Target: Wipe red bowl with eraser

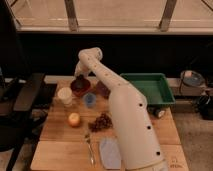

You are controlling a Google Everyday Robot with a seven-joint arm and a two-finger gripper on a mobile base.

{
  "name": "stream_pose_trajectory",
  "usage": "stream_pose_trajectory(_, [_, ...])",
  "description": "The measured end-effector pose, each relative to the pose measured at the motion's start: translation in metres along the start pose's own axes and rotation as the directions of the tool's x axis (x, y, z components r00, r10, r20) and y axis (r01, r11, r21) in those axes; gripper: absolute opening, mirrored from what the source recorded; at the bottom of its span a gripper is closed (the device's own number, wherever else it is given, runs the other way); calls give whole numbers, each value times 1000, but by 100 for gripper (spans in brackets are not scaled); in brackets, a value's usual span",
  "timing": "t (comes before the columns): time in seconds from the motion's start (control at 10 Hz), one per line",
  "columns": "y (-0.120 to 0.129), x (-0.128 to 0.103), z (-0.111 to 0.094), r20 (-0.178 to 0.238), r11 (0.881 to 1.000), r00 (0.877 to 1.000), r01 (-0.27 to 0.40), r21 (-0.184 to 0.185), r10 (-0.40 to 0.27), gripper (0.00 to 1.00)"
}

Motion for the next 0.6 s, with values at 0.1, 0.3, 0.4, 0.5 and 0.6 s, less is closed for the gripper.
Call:
stream_pose_trajectory(0.1, [-7, -11, 0, 15, 1000, 1000, 3, 24, -3, 0])
stream_pose_trajectory(0.3, [-9, -26, -9, 28, 999, 1000, -5, 36, 4, 0])
stream_pose_trajectory(0.4, [-8, -33, -16, 33, 999, 999, -9, 36, 8, 0])
stream_pose_trajectory(0.5, [-3, -36, -23, 35, 1000, 999, -14, 27, 13, 0])
stream_pose_trajectory(0.6, [4, -38, -28, 38, 1000, 999, -18, 11, 18, 0])
